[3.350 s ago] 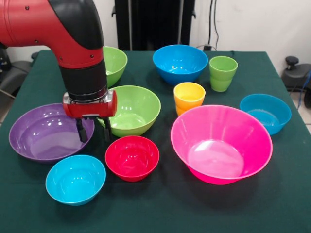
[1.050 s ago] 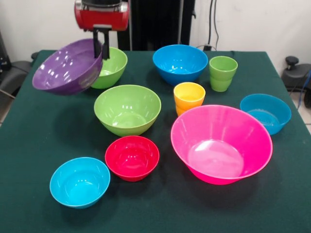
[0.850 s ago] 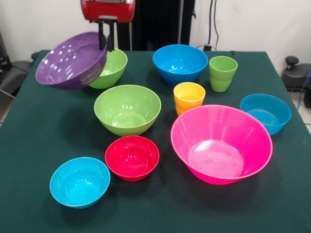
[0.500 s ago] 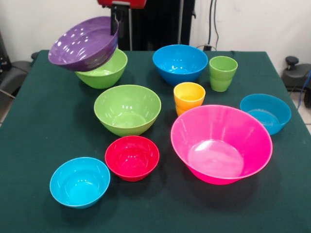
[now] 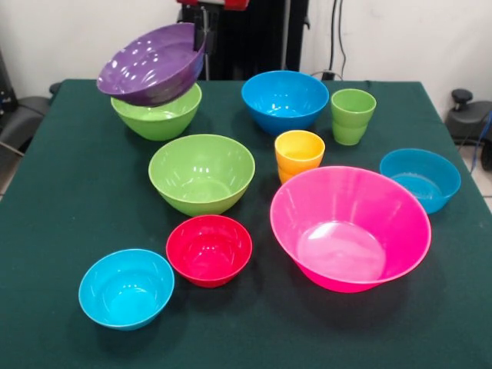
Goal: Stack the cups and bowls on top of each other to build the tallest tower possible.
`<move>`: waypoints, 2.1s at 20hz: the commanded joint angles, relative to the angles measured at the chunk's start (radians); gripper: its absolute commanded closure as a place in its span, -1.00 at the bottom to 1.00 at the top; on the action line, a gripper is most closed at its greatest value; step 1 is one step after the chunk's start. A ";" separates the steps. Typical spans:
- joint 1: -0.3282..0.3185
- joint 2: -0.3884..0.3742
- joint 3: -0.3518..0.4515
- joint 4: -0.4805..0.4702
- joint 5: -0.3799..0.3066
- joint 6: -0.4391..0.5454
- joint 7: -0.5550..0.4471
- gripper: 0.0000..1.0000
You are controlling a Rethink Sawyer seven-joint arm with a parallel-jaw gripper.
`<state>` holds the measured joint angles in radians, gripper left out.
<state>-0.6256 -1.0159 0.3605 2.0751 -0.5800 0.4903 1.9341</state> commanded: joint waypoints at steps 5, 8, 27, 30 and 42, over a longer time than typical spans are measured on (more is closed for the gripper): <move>0.110 0.151 -0.092 -0.015 0.016 -0.136 0.204 1.00; 0.119 0.168 -0.100 -0.023 0.020 -0.148 0.203 1.00; 0.105 0.171 -0.116 -0.029 0.045 -0.139 0.145 1.00; 0.100 0.144 -0.102 -0.026 0.061 -0.116 0.129 1.00; 0.052 0.185 -0.144 -0.026 0.012 -0.143 0.092 1.00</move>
<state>-0.5403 -0.8699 0.2240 2.0751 -0.5468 0.3688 1.9891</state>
